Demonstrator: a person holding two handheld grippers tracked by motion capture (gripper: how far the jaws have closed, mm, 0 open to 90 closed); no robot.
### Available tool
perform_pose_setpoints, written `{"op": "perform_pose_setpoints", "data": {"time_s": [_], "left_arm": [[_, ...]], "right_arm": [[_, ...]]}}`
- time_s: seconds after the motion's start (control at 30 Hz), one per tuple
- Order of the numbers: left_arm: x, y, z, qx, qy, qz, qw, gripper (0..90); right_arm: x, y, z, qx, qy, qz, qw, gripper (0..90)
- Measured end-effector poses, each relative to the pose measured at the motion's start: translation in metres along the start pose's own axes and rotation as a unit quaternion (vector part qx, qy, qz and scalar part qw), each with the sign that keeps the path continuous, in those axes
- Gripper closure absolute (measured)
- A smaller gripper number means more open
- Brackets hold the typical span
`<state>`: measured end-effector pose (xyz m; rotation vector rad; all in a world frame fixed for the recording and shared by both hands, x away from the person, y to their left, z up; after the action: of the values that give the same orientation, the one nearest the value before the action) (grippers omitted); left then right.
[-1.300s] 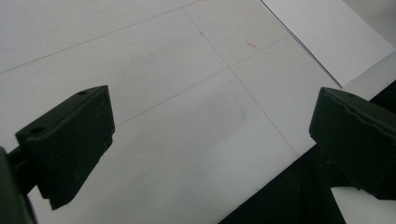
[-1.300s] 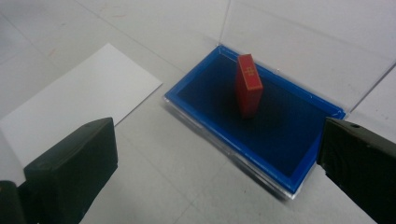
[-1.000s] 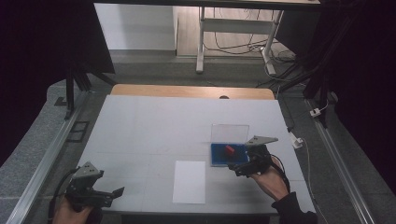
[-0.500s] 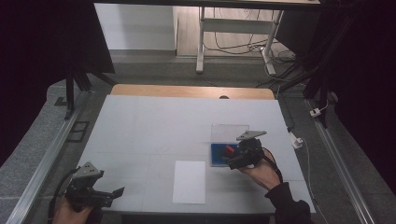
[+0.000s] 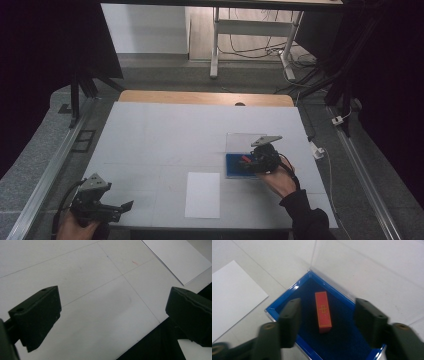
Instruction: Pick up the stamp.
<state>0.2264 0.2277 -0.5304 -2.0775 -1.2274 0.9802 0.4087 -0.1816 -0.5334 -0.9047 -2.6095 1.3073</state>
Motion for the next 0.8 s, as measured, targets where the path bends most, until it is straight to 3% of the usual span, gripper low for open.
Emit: {"op": "perform_pose_setpoints", "data": {"time_s": [0.37,0.67,0.8], "left_arm": [[-0.0006,0.0008,0.0003,0.003,0.003,-0.002,1.0000,0.8],[-0.0006,0.0004,0.0003,0.002,0.004,-0.003,1.0000,0.8],[-0.0007,0.0002,0.0003,0.001,0.005,-0.003,1.0000,0.8]], "right_arm": [[0.0029,0.0019,-0.0019,0.009,-0.021,-0.024,0.9994,78.5],[0.0020,0.0011,-0.0017,0.013,-0.030,-0.019,0.9993,80.0],[0.0023,-0.0047,-0.0053,-0.001,-0.038,-0.013,0.9992,80.1]]}}
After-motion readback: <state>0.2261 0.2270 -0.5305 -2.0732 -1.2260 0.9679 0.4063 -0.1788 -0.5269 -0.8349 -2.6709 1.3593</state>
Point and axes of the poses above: each handheld gripper's, and its own axes: y roughly forward along the jaws, z roughly out of its underside, x roughly to its left, the point moved 7 cm from there along y, roughly forward along the jaws, and after that the axes turned 14 degrees about -y, right-handed, at the moved point
